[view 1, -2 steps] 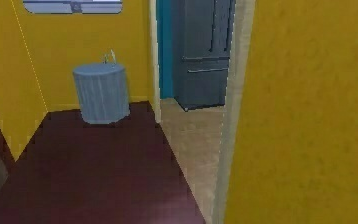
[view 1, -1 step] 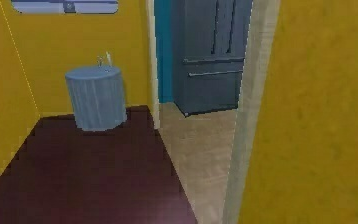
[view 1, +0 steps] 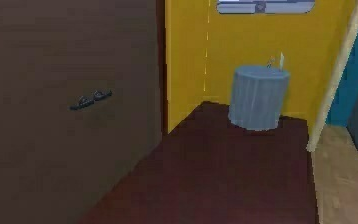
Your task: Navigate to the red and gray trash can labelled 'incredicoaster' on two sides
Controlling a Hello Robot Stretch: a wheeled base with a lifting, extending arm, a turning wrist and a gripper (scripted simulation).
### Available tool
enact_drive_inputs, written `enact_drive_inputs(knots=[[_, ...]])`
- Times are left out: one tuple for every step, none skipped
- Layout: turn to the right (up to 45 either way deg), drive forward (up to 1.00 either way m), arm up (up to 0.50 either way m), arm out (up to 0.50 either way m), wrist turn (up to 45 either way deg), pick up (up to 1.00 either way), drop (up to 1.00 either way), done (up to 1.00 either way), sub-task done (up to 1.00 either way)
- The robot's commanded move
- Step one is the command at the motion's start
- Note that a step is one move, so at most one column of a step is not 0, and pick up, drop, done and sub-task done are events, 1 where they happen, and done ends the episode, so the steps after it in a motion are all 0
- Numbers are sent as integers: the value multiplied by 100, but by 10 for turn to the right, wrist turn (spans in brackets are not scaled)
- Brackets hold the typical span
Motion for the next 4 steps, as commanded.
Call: enact_drive_inputs(knots=[[-450,0,0,0,0,0,0,0,0],[-180,0,0,0,0,0,0,0,0],[0,10,0,0,0,0,0,0,0],[450,0,0,0,0,0,0,0,0]])
